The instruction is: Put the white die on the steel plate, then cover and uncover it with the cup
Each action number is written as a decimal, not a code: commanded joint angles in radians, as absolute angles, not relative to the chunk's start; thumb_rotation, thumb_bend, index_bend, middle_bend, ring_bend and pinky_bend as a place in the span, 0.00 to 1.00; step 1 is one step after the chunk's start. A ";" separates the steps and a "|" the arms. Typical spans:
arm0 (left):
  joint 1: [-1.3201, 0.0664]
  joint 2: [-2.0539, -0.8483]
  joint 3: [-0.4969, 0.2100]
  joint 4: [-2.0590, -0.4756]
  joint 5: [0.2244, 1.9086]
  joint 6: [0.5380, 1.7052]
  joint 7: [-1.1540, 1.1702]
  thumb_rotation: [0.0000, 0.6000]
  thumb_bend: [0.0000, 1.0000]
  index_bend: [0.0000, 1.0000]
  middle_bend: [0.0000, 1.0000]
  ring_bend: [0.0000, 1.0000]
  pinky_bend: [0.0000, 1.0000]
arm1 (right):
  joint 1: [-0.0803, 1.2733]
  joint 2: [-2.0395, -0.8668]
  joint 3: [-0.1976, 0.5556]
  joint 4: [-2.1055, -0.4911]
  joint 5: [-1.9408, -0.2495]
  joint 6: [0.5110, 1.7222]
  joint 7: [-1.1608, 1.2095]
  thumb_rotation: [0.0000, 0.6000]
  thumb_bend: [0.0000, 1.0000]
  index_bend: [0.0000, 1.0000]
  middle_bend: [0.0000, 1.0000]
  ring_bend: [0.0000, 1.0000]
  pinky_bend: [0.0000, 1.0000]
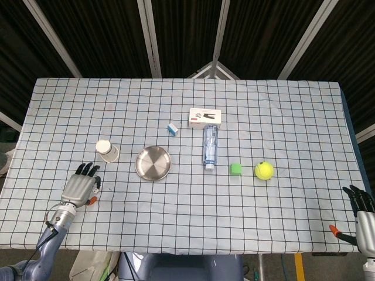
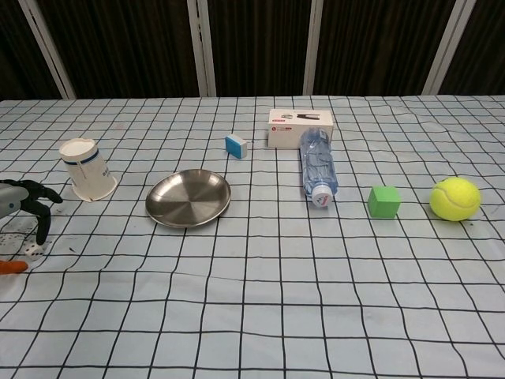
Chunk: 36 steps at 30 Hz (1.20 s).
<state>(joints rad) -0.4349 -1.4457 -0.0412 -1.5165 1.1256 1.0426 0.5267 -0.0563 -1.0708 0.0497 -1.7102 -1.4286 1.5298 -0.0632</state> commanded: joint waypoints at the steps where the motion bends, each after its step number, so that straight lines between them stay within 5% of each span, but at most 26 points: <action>1: -0.436 -1.449 -0.039 -1.511 1.122 1.041 0.527 1.00 0.37 0.48 0.10 0.00 0.04 | -0.057 -1.070 0.050 -1.711 -1.427 1.530 -0.062 1.00 0.04 0.16 0.12 0.12 0.02; 22: -0.431 -1.443 -0.028 -1.523 1.102 1.057 0.541 1.00 0.37 0.52 0.13 0.00 0.04 | -0.058 -1.071 0.052 -1.714 -1.425 1.531 -0.062 1.00 0.04 0.16 0.12 0.12 0.02; 36: -0.434 -1.449 -0.027 -1.522 1.093 1.063 0.544 1.00 0.46 0.55 0.14 0.00 0.04 | -0.059 -1.070 0.053 -1.716 -1.416 1.529 -0.058 1.00 0.04 0.16 0.12 0.12 0.02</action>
